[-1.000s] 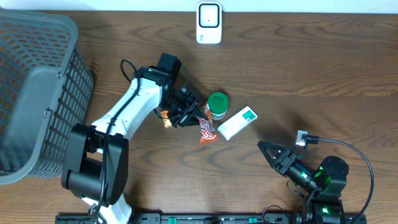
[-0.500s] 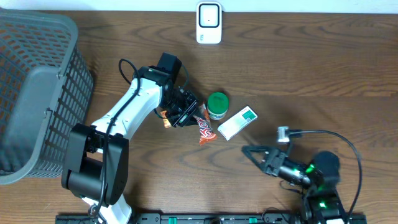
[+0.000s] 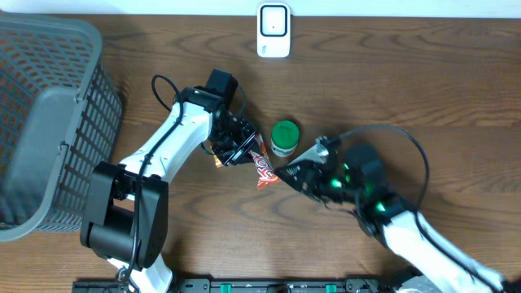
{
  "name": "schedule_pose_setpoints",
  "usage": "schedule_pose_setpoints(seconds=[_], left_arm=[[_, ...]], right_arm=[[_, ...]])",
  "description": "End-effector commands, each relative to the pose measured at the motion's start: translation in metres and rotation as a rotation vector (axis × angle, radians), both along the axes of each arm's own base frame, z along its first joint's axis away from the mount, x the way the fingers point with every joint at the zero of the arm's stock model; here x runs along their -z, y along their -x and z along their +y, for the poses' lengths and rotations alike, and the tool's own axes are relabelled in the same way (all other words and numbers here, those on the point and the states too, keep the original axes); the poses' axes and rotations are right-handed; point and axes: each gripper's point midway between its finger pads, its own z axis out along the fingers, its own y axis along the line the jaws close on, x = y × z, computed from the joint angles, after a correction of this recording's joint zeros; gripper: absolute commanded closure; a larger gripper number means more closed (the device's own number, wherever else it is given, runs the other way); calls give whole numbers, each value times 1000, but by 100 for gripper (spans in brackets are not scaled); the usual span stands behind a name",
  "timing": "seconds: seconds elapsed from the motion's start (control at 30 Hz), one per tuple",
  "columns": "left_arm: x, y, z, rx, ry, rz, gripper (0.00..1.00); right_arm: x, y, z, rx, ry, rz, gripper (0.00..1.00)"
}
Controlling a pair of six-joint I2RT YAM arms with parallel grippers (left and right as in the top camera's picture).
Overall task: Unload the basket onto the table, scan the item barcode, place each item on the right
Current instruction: 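Reach the right gripper toward the TOP bar held by the left gripper, then grasp the TOP bar with the right gripper and open the left gripper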
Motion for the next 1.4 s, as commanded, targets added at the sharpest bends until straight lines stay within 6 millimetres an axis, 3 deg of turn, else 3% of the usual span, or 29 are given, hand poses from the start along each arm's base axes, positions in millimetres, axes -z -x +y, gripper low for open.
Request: schedule_pose_setpoints(seconds=[0.0, 0.2, 0.4, 0.5, 0.93, 1.2, 1.33, 1.37], left_arm=[[-2, 0, 2, -13, -11, -3, 83], [-1, -1, 2, -13, -14, -4, 83], [1, -2, 6, -16, -38, -12, 83], [1, -2, 6, -16, -39, -13, 83], [1, -2, 6, -16, -39, -13, 83], [1, -2, 6, -16, -39, -12, 83], [1, -2, 6, -16, -39, -12, 83], [1, -2, 6, -15, -39, -12, 78]], right_arm=[[5, -17, 8, -6, 39, -20, 46], [1, -21, 17, -41, 12, -12, 41], [-21, -12, 30, -105, -111, 20, 41], [-22, -8, 31, -117, -123, 40, 47], [-8, 22, 44, -188, -88, 140, 47], [-4, 22, 42, -175, -70, 153, 96], [-3, 20, 41, -171, -62, 139, 99], [-3, 21, 41, -171, -63, 139, 99]])
